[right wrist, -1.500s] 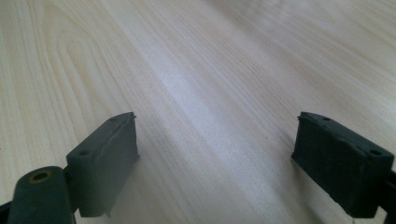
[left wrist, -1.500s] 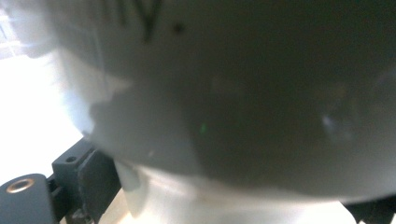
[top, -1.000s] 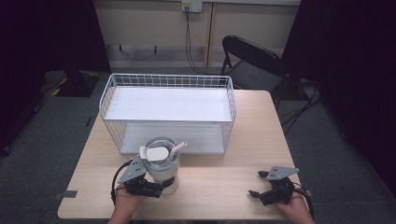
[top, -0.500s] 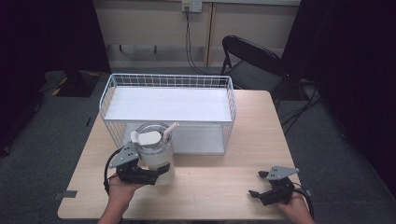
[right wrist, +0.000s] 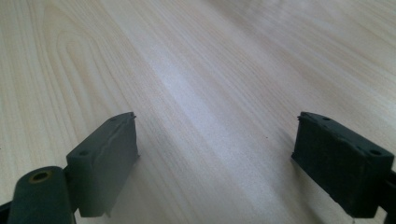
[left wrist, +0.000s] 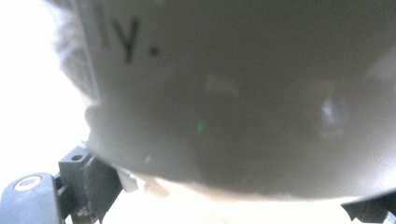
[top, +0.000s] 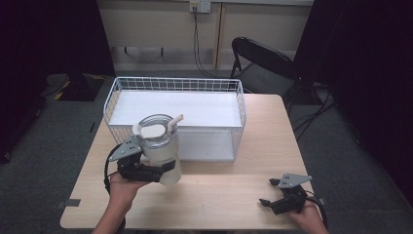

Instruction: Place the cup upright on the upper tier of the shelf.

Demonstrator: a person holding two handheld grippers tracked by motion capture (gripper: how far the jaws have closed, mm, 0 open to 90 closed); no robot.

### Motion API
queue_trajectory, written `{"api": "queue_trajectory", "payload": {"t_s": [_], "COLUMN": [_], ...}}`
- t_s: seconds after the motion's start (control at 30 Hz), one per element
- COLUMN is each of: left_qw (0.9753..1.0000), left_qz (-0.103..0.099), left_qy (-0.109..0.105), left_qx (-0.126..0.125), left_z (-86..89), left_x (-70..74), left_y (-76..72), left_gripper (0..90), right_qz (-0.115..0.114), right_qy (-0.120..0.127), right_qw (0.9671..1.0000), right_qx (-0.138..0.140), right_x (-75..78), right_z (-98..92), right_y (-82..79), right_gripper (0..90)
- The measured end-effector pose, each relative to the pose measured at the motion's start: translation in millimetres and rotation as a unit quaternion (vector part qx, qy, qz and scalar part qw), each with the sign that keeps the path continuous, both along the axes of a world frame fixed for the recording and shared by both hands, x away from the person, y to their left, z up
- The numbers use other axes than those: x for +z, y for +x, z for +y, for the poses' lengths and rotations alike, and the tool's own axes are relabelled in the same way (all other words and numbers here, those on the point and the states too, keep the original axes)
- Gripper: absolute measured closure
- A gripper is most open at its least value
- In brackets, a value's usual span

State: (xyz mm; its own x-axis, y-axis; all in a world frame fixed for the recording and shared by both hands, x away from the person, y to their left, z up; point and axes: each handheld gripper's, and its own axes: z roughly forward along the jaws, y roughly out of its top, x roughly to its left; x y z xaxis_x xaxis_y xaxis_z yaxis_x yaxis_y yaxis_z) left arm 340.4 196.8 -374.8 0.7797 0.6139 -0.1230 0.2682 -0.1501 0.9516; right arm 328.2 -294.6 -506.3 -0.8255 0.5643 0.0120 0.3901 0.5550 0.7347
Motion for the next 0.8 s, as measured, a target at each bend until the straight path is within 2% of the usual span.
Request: {"api": "queue_trajectory", "payload": {"t_s": [0.03, 0.13, 0.17, 0.23, 0.3, 0.37, 0.5, 0.63, 0.67, 0.73, 0.8], "left_qw": [1.0, 1.0, 0.9997, 0.9998, 0.9996, 0.9999, 0.9999, 0.9996, 0.9998, 0.9996, 0.9997], "left_qz": [0.006, 0.007, 0.022, 0.017, 0.027, 0.013, 0.015, 0.027, 0.022, 0.029, 0.024], "left_qy": [-0.006, -0.002, -0.011, -0.01, -0.007, 0.004, 0.006, -0.005, -0.002, -0.007, -0.003], "left_qx": [0.001, -0.001, -0.004, -0.002, -0.002, -0.002, -0.003, -0.003, -0.002, -0.002, -0.001], "left_z": [-1.0, -0.7, -2.0, -1.6, -2.5, -1.9, -2.7, -3.3, -2.5, -3.0, -1.9], "left_x": [2.6, 10.6, 12.5, 17.3, 22.1, 26.5, 34.7, 40.9, 42.5, 45.9, 49.9], "left_y": [0.2, 3.6, 3.4, 5.7, 6.4, 9.3, 12.1, 13.9, 15.1, 15.9, 17.5], "left_gripper": [9.8, 9.9, 9.9, 9.8, 9.9, 9.9, 9.9, 9.9, 9.9, 9.9, 9.9], "right_qz": [0.0, 0.0, 0.0, 0.0, 0.0, 0.0, 0.0, 0.0, 0.0, 0.0, 0.0], "right_qy": [-0.001, 0.0, 0.0, 0.0, -0.001, -0.001, 0.0, 0.0, 0.0, -0.001, 0.0], "right_qw": [1.0, 1.0, 1.0, 1.0, 1.0, 1.0, 1.0, 1.0, 1.0, 1.0, 1.0], "right_qx": [0.0, 0.0, 0.0, 0.0, 0.0, 0.0, 0.0, 0.0, 0.0, 0.0, 0.0], "right_x": [0.1, 0.0, 0.0, 0.0, 0.1, 0.1, 0.0, 0.0, 0.0, 0.1, 0.0], "right_z": [0.0, 0.0, 0.0, 0.0, 0.0, 0.0, 0.0, 0.0, 0.0, 0.0, 0.0], "right_y": [0.0, 0.0, 0.0, 0.0, 0.0, 0.0, 0.0, 0.0, 0.0, -0.1, 0.0], "right_gripper": [13.0, 13.0, 13.0, 13.0, 13.0, 13.0, 13.0, 13.0, 13.0, 13.0, 13.0]}}
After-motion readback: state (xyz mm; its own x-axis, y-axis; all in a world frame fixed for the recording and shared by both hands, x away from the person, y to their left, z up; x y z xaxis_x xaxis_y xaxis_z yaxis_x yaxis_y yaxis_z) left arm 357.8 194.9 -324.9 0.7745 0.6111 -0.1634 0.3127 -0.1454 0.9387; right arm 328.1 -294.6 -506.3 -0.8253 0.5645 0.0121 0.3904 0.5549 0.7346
